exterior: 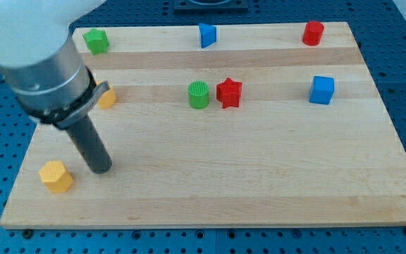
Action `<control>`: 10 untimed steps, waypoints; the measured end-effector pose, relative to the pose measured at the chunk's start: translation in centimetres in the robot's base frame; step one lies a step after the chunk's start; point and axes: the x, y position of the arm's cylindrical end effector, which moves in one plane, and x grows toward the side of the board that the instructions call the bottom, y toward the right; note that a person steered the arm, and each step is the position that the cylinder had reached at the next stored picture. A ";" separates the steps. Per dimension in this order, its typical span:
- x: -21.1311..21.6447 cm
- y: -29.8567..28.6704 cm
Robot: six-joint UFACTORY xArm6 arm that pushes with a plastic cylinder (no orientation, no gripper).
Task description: Slide the yellow hexagon towards the center
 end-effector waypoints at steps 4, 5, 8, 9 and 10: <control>4.0 -8.9; 0.6 -3.0; 1.4 -2.0; -3.3 1.4; -5.1 2.3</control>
